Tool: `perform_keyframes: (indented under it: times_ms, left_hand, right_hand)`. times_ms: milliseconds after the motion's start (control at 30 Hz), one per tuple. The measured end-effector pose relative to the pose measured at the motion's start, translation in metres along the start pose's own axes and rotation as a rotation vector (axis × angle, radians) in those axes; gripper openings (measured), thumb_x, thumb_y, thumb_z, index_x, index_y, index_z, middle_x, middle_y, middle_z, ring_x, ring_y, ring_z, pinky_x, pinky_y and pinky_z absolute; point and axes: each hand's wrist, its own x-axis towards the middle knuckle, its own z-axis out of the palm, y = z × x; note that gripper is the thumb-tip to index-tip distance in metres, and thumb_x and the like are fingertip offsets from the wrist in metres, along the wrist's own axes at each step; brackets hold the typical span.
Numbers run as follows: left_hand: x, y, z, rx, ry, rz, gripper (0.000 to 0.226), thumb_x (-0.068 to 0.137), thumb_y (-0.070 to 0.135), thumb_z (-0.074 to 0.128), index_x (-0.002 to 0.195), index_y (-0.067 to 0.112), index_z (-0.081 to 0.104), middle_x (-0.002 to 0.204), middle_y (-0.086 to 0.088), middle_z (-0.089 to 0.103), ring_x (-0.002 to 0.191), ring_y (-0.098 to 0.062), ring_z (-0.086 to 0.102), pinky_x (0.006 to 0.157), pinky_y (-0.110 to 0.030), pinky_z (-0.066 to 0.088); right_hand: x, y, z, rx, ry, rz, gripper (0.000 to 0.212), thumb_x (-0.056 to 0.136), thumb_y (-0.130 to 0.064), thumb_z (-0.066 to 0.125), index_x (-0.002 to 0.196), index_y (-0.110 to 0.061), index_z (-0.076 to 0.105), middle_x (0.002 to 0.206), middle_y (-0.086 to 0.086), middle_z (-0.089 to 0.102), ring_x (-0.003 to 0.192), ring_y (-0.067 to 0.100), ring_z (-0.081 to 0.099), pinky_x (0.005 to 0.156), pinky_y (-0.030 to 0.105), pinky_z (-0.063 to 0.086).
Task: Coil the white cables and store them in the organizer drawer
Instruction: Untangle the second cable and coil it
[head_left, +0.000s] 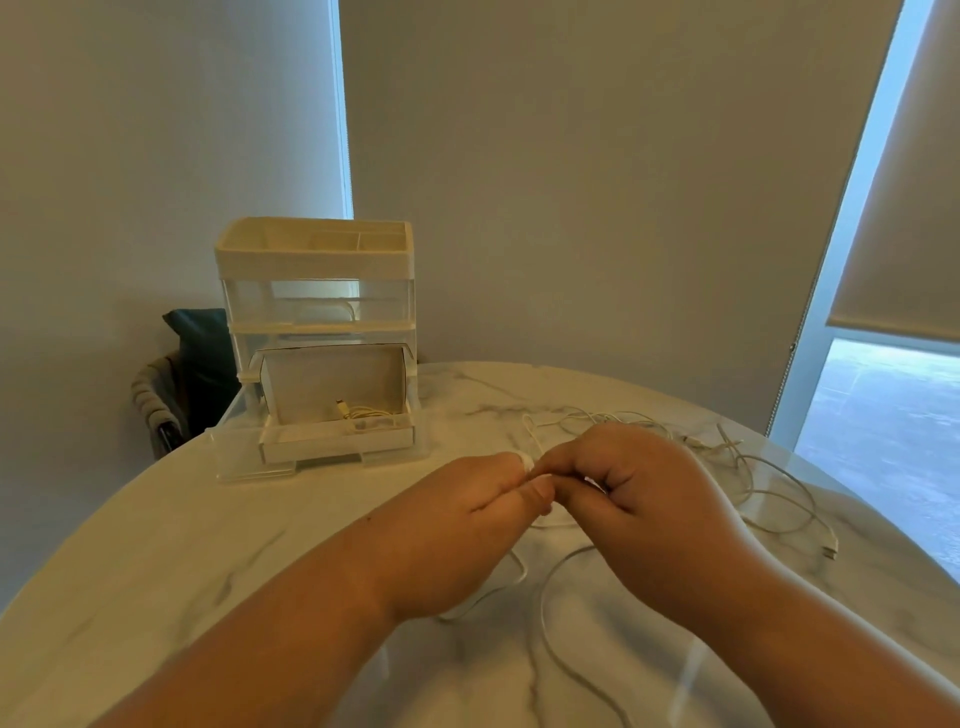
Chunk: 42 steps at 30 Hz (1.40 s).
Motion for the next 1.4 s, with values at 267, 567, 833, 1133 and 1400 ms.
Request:
perform_keyframes:
  times_ms: [267, 567, 833, 1133, 1400]
  left_hand:
    - [-0.002, 0.006, -0.005, 0.057, -0.182, -0.115, 0.032, 0.103, 0.043, 0.04, 0.091, 0.027, 0.066, 0.078, 0.012, 0.059, 0.068, 0.001, 0.052, 0.073, -0.027, 0.047]
    - [-0.003, 0.004, -0.007, -0.145, -0.208, -0.155, 0.033, 0.102, 0.034, 0.044, 0.081, 0.02, 0.065, 0.066, 0.009, 0.052, 0.056, -0.005, 0.044, 0.061, -0.024, 0.04]
    - [-0.008, 0.009, -0.017, -0.338, -0.357, -0.176, 0.053, 0.107, 0.034, 0.029, 0.065, 0.018, 0.057, 0.06, -0.003, 0.032, 0.053, -0.017, 0.026, 0.055, -0.034, 0.025]
    - [-0.005, 0.001, -0.011, -0.417, -0.341, -0.173, 0.049, 0.106, 0.033, 0.034, 0.066, 0.015, 0.056, 0.06, -0.006, 0.035, 0.05, -0.015, 0.029, 0.052, -0.03, 0.029]
    - [0.001, -0.007, 0.0, -1.183, -0.386, -0.064, 0.038, 0.089, 0.033, 0.038, 0.069, 0.01, 0.061, 0.045, 0.0, 0.039, 0.039, -0.011, 0.032, 0.047, -0.023, 0.037]
  right_hand:
    - [0.002, 0.015, -0.008, -0.105, 0.083, -0.107, 0.005, 0.087, -0.034, 0.073, 0.089, -0.037, 0.077, 0.081, -0.025, 0.068, 0.085, -0.003, 0.064, 0.074, 0.016, 0.05]
    - [0.005, 0.026, -0.001, -0.002, 0.066, -0.114, 0.012, 0.087, -0.041, 0.066, 0.091, -0.038, 0.076, 0.082, -0.022, 0.069, 0.087, 0.003, 0.065, 0.075, 0.016, 0.049]
    - [0.006, 0.033, 0.0, 0.123, 0.119, -0.104, 0.008, 0.085, -0.043, 0.07, 0.088, -0.039, 0.076, 0.081, -0.019, 0.066, 0.083, 0.006, 0.065, 0.072, 0.009, 0.043]
    - [0.005, 0.029, 0.005, 0.202, 0.116, -0.018, 0.003, 0.083, -0.036, 0.073, 0.083, -0.037, 0.075, 0.083, -0.015, 0.067, 0.088, 0.01, 0.065, 0.074, 0.014, 0.046]
    - [0.005, 0.027, 0.014, 0.309, 0.117, 0.047, 0.013, 0.088, -0.035, 0.064, 0.089, -0.033, 0.077, 0.084, -0.013, 0.067, 0.09, 0.01, 0.064, 0.076, 0.012, 0.044]
